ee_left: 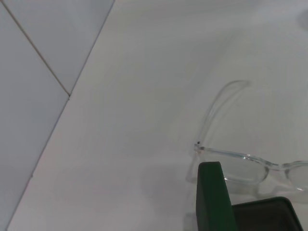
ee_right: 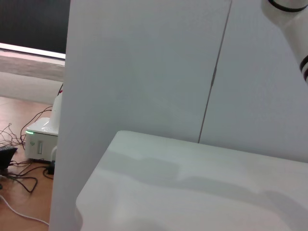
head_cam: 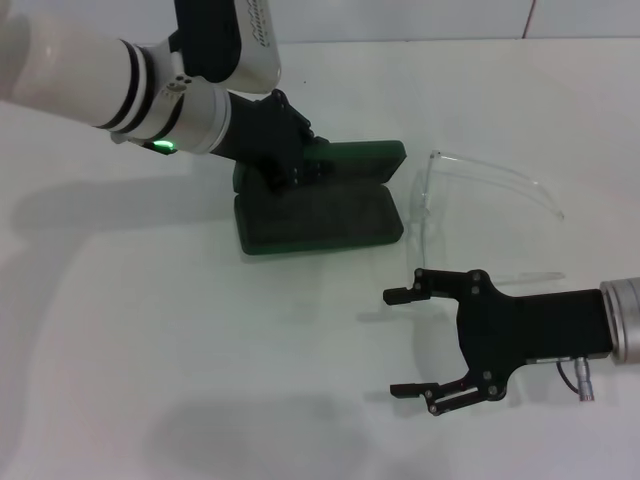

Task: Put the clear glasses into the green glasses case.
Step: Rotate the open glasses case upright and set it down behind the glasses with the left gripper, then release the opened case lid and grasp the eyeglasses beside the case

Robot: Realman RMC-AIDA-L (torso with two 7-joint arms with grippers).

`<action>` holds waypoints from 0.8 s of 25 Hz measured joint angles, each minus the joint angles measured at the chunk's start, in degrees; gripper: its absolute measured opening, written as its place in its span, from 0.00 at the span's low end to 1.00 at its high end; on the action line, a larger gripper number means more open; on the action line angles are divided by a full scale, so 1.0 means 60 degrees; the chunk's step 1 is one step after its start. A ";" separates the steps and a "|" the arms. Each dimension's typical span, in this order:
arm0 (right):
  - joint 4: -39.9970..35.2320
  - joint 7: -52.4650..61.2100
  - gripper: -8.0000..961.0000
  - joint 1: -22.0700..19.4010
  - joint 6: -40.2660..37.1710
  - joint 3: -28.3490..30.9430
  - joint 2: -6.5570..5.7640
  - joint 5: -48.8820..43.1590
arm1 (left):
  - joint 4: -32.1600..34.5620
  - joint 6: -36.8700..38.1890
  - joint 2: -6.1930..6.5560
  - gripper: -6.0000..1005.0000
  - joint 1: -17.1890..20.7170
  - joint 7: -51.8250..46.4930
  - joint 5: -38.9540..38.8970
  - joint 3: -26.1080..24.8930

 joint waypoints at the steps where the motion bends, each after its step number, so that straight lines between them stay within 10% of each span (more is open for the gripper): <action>1: -0.0001 -0.0001 0.91 -0.0008 -0.0004 0.0004 0.0001 0.0000 | -0.0004 -0.0029 0.0001 0.21 0.0010 0.0032 -0.0011 -0.0013; 11: -0.0062 0.0017 0.91 -0.0014 -0.0006 0.0014 0.0006 0.0000 | 0.0024 -0.0096 0.0033 0.21 0.0155 -0.0015 0.0112 -0.0038; 20: -0.0102 0.0101 0.91 -0.0017 -0.0089 0.0806 0.0042 0.0099 | 0.1202 0.0244 0.0032 0.58 0.1086 -0.0077 -0.0730 -0.0302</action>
